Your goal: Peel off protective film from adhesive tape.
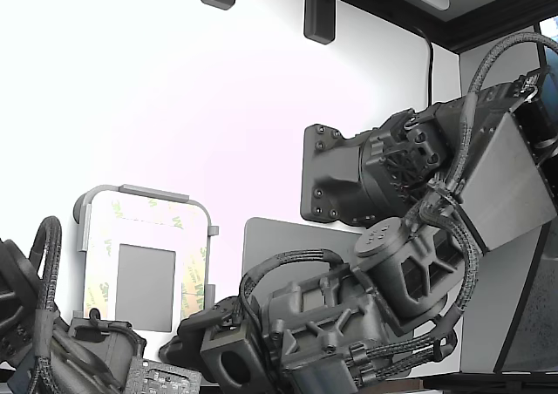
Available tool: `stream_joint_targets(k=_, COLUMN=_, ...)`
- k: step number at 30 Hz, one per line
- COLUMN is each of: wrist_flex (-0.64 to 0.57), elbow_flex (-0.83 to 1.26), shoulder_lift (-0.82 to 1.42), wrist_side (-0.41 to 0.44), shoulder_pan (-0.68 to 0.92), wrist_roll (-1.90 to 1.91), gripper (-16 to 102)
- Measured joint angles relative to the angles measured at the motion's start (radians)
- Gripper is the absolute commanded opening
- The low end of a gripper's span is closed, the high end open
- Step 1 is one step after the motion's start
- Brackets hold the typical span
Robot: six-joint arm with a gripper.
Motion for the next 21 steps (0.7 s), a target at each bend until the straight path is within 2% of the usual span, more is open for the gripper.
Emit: stream_joint_targets(k=21, wrist_flex=0.023, elbow_flex=-0.015, shoulder_lift=0.006, wrist_side=0.015, shoulder_pan=0.017, wrist_roll=0.000, gripper=-11)
